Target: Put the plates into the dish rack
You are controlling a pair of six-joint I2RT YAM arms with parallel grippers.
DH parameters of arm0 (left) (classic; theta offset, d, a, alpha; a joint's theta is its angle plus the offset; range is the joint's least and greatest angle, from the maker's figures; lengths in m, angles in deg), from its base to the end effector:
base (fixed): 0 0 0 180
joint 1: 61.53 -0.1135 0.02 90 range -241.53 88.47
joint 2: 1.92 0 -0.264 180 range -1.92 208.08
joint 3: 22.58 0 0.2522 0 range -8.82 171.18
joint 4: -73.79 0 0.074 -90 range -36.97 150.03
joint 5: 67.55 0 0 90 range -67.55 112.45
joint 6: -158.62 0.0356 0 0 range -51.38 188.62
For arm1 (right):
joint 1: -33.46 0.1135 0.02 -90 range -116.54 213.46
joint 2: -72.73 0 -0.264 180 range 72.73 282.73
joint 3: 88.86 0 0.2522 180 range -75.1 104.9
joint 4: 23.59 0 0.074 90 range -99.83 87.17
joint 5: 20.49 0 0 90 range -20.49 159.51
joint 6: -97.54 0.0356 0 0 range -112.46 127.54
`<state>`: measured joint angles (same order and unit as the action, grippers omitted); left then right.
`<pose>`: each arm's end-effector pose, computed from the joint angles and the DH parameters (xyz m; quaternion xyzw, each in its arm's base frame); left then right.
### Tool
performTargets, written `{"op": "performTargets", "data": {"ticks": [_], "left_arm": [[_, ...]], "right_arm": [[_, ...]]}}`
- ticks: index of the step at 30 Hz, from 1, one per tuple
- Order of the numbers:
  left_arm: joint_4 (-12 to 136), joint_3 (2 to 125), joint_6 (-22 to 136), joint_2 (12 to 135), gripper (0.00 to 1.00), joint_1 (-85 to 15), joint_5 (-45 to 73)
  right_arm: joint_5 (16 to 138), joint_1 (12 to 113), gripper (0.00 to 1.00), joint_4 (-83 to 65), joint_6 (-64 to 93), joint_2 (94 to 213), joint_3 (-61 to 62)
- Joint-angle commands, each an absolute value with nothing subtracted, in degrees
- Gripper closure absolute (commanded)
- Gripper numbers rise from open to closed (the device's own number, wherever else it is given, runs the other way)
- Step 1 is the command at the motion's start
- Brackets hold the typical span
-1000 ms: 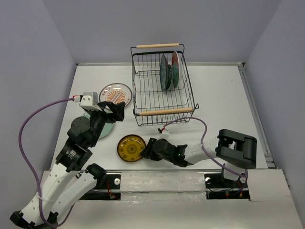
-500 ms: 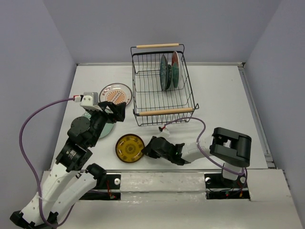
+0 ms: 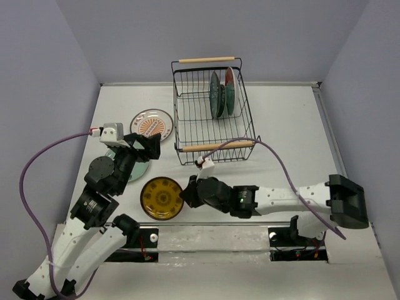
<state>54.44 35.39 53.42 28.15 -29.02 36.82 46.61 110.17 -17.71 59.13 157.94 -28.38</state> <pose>0.1074 -0.0580 0.3799 0.0037 0.6542 -0.2295 0.7207 0.0868 0.3072 0.2167 -0.0892 0.8524 0.3618 0.3669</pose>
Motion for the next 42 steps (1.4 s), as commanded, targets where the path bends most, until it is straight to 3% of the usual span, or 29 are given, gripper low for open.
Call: {"op": "performTargets", "data": {"ticks": [1, 7, 15, 23, 24, 26, 28, 33, 42], "left_arm": [[56.1, 35.9, 54.8, 25.2, 0.01, -29.4, 42.2], [54.4, 36.4, 54.7, 23.3, 0.01, -29.6, 49.7], [54.8, 36.0, 54.4, 21.1, 0.01, -29.7, 50.0], [55.7, 35.9, 53.7, 22.2, 0.01, -30.0, 44.2], [56.0, 35.8, 53.5, 22.1, 0.01, -30.0, 43.1], [56.2, 35.7, 53.3, 22.1, 0.01, -29.8, 42.1], [56.2, 35.7, 53.3, 22.1, 0.01, -28.6, 42.2], [56.1, 35.8, 53.3, 22.4, 0.01, -26.4, 42.1], [56.1, 35.6, 53.3, 23.6, 0.01, -25.1, 41.9]], "right_arm": [[36.7, 111.8, 0.93, -4.7, 44.3, 148.7, -15.7], [14.0, 108.9, 0.93, 4.0, 27.6, 146.1, -0.6], [17.0, 90.8, 0.93, 4.0, 16.3, 155.9, 14.6], [8.0, 84.1, 0.93, 12.7, 4.1, 185.9, 52.7], [7.2, 83.5, 0.93, 14.7, 2.3, 193.2, 63.2], [4.8, 82.8, 0.93, 15.7, -3.3, 202.7, 71.9], [3.5, 81.5, 0.93, 15.5, -5.2, 206.9, 80.1], [5.4, 79.9, 0.93, 13.8, -0.7, 207.3, 74.7], [6.1, 78.7, 0.93, 13.0, -0.8, 215.4, 75.9]]}}
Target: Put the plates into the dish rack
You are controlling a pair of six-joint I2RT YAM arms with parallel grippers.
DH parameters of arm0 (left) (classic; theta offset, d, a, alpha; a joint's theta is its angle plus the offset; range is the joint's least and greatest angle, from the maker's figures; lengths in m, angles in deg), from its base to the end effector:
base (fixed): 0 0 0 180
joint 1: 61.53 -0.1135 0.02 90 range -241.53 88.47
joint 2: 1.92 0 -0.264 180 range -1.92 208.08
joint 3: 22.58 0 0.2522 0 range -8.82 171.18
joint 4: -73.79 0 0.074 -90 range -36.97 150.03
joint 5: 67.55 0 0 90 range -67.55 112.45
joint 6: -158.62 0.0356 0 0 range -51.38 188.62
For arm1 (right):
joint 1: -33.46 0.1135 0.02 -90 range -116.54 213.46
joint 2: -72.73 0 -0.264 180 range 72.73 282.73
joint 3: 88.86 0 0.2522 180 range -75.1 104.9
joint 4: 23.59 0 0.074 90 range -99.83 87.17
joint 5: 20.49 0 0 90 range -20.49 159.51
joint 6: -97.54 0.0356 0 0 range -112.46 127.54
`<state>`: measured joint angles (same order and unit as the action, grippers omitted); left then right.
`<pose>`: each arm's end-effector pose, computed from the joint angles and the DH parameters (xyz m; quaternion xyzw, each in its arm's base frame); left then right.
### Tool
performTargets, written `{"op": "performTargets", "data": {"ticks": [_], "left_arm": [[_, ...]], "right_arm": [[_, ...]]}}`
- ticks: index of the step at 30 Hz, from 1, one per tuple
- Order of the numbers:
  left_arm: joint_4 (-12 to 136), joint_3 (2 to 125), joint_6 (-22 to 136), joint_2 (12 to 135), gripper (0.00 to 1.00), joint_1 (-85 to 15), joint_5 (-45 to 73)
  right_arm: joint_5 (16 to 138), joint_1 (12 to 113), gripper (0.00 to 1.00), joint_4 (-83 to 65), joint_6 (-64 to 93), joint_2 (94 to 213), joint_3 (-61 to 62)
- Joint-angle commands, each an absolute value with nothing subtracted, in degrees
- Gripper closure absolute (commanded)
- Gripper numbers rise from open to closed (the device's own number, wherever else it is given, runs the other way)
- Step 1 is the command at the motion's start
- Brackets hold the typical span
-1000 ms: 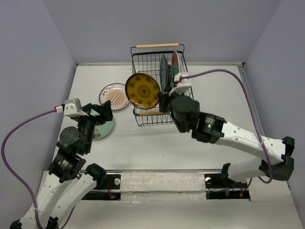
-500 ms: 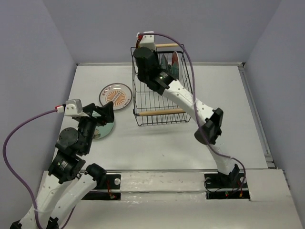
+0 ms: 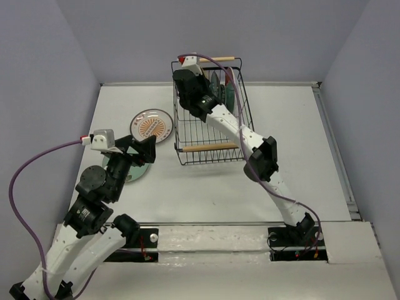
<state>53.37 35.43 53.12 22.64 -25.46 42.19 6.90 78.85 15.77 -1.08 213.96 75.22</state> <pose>0.0839 -0.0462 0.3865 -0.0226 0.6272 -0.2394 0.7408 0.4052 0.3657 0.3511 -0.0339 0.7511 -0.2339 0.6164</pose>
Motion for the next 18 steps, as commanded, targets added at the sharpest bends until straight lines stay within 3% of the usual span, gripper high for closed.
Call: {"op": "performTargets", "data": {"ticks": [1, 18], "left_arm": [[56.2, 35.7, 53.3, 23.7, 0.01, -25.1, 41.7], [56.6, 35.6, 53.3, 26.9, 0.01, -25.1, 40.5]], "right_arm": [[6.2, 78.1, 0.93, 13.1, -0.4, 215.4, 75.1], [9.8, 75.8, 0.93, 13.6, 4.7, 218.9, 70.3]]}}
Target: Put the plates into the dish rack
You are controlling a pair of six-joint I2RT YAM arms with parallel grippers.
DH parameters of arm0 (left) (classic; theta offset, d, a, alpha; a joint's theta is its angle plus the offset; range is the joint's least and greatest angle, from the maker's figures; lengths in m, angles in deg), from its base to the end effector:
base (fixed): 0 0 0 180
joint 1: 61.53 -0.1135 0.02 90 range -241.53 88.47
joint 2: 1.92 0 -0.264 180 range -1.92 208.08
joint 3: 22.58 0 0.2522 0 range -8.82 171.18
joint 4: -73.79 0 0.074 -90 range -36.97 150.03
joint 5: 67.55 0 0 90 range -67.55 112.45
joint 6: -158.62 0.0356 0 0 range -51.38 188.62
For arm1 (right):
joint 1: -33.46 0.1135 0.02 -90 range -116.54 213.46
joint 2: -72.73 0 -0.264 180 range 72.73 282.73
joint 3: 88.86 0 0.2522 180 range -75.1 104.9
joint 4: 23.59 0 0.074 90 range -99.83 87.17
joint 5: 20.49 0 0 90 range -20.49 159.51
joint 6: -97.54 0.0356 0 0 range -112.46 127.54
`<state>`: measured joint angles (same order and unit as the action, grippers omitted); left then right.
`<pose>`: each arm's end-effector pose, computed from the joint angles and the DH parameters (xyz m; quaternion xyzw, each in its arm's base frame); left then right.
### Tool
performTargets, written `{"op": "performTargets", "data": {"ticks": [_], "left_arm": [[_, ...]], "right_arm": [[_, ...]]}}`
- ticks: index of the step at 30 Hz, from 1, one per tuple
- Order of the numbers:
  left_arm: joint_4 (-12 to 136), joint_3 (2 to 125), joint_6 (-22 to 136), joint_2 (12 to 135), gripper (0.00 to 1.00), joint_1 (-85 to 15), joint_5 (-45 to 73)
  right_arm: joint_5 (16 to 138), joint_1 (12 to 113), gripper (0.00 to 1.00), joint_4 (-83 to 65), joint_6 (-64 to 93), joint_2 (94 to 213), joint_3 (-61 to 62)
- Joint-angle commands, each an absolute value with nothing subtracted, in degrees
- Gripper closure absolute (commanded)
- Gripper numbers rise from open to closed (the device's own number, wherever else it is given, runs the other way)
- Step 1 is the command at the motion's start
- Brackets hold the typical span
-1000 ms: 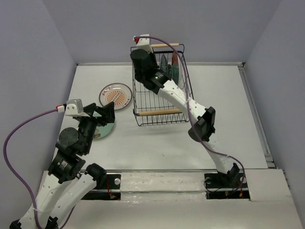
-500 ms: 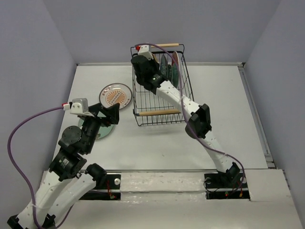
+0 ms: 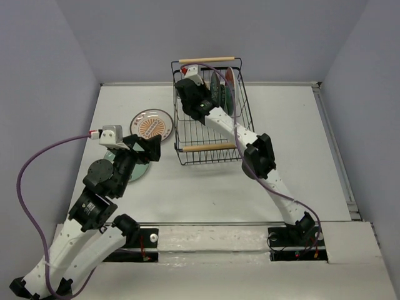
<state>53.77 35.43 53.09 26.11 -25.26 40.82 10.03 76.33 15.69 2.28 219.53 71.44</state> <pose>0.0966 -0.0570 0.3822 -0.0060 0.6464 -0.2379 0.7249 0.4379 0.3647 0.2769 -0.0591 0.7791 -0.2490 0.5723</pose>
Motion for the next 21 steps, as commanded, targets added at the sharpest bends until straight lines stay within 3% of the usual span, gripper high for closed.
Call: {"op": "performTargets", "data": {"ticks": [1, 21], "left_arm": [[56.5, 35.6, 53.3, 27.0, 0.01, -25.1, 40.3], [56.5, 35.5, 53.4, 27.5, 0.01, -25.4, 40.4]], "right_arm": [[9.9, 75.3, 0.93, 14.0, 5.1, 218.9, 70.0], [14.0, 75.9, 0.93, 16.1, 10.7, 220.4, 67.5]]}}
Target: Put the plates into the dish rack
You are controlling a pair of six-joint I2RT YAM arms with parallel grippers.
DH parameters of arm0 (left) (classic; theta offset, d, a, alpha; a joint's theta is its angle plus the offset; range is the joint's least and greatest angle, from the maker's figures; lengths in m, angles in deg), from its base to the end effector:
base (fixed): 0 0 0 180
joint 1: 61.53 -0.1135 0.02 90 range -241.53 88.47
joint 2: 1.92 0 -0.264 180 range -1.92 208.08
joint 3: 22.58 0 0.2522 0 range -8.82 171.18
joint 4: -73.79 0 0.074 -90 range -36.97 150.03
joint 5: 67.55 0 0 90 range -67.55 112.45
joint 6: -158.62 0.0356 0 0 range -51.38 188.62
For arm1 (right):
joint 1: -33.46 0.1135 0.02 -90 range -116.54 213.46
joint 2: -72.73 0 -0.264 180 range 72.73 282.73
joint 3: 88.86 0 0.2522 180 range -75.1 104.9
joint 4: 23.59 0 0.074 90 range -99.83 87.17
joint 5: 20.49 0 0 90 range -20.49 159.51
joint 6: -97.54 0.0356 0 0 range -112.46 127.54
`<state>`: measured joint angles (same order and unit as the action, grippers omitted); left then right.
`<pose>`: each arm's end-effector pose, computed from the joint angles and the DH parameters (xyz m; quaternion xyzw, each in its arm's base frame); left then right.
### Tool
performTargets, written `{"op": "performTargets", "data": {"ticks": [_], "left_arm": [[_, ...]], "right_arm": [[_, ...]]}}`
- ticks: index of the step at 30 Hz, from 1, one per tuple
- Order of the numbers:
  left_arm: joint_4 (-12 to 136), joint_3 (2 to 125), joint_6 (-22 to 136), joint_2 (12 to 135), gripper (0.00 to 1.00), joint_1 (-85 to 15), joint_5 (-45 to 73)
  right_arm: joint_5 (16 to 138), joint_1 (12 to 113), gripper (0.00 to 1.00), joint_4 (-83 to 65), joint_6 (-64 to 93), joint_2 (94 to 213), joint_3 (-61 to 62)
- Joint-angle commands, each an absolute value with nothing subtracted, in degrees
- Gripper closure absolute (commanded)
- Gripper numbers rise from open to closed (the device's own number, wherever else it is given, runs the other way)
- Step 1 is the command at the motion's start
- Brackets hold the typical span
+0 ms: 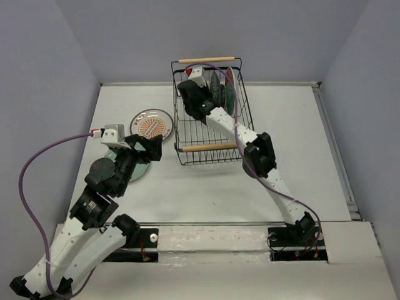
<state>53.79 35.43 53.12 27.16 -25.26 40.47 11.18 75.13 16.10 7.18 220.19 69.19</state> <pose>0.1005 -0.0601 0.3806 -0.0014 0.6528 -0.2361 0.7198 0.4470 0.3573 0.2568 -0.0394 0.7913 -0.2370 0.5623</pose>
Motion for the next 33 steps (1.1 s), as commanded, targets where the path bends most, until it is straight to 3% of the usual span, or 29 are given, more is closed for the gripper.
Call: {"op": "performTargets", "data": {"ticks": [1, 3, 14, 23, 33], "left_arm": [[56.5, 35.5, 53.4, 27.6, 0.01, -25.5, 40.4], [56.6, 35.4, 53.4, 27.8, 0.01, -25.6, 40.2], [56.7, 35.5, 53.2, 28.6, 0.01, -26.5, 39.3], [56.6, 35.4, 53.3, 30.5, 0.01, -27.4, 39.9], [56.5, 37.4, 52.9, 35.2, 0.01, -30.8, 41.0]], "right_arm": [[14.5, 75.9, 0.93, 16.1, 11.7, 220.2, 67.0], [15.8, 76.4, 0.93, 16.1, 12.7, 219.8, 66.3], [19.5, 77.0, 0.72, 14.9, 18.3, 216.3, 61.2], [21.3, 77.0, 0.50, 12.0, 18.7, 211.3, 58.8], [29.8, 77.0, 0.27, 8.1, 16.3, 195.1, 50.3]]}}
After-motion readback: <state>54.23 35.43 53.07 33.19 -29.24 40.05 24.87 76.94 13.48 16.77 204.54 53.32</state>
